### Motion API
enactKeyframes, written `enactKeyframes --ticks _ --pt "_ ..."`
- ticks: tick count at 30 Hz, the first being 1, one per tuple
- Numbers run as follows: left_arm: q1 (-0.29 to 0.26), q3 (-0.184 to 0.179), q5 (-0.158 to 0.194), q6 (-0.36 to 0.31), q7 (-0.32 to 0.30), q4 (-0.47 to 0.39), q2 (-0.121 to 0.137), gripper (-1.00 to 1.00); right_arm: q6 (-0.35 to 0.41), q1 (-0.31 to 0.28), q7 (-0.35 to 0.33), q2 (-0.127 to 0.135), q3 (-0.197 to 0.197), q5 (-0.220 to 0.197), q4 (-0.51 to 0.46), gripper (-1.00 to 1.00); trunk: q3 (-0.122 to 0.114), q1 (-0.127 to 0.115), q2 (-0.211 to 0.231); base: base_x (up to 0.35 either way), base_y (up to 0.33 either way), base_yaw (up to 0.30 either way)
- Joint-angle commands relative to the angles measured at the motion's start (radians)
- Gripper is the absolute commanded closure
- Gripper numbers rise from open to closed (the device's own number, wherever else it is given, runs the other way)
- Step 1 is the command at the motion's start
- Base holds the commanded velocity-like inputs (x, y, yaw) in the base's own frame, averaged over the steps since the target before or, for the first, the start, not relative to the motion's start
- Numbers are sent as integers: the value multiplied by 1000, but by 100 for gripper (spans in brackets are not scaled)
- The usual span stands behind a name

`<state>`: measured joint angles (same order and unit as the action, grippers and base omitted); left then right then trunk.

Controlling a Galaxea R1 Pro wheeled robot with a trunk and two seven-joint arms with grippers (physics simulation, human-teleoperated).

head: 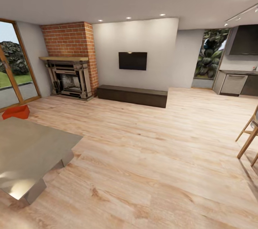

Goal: Move the two storage containers from the living room to the garage. In the garage, place one container on the floor and stack the other container on top of it (either order is fine).

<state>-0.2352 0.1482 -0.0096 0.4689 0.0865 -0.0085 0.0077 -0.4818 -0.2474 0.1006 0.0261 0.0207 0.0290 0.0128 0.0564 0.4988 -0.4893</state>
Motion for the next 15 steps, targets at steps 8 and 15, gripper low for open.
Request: enactKeyframes --ticks 8,15 --pt "-1 4 -2 4 1 1 0 -100 -4 -1 5 0 2 2 2 -100 2 1 -2 323 0 0" --pt "-1 4 -1 4 1 1 -2 -100 -4 -1 5 0 2 2 2 -100 2 1 -2 324 0 0"
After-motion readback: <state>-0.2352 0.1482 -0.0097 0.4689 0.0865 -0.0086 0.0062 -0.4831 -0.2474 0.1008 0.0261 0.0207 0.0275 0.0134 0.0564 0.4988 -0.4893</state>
